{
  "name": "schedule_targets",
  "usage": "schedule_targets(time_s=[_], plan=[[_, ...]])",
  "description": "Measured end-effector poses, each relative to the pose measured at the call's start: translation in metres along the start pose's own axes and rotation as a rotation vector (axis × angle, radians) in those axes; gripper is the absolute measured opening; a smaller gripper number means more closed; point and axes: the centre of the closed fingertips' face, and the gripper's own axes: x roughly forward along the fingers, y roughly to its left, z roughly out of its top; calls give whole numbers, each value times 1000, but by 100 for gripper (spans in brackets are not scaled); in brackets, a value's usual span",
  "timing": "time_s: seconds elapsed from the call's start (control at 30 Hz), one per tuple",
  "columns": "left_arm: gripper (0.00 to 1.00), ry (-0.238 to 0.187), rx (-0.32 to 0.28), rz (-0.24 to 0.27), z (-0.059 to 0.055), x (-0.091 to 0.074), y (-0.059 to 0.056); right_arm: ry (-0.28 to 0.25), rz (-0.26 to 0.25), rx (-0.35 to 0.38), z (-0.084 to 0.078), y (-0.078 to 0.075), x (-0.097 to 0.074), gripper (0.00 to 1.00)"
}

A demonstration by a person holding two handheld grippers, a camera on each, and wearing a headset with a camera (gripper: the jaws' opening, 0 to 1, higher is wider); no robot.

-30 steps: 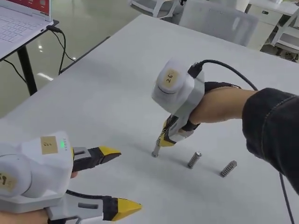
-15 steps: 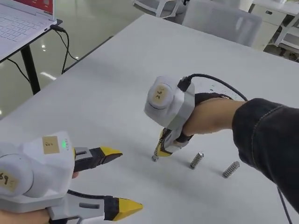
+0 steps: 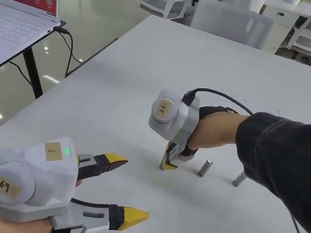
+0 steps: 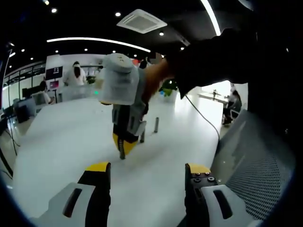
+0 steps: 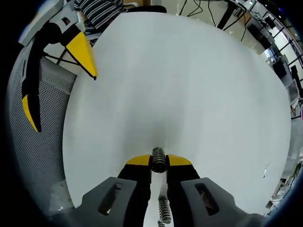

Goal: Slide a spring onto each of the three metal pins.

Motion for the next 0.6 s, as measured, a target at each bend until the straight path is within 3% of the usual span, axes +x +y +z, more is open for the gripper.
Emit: schedule_targets(time_s=[0.17, 0.6], plan=[[58, 1, -1, 1, 0, -1, 1, -8, 3, 2, -1, 2, 3, 10], [59, 6, 3, 0, 1, 0, 0, -52, -1, 29, -4, 1, -4, 25]])
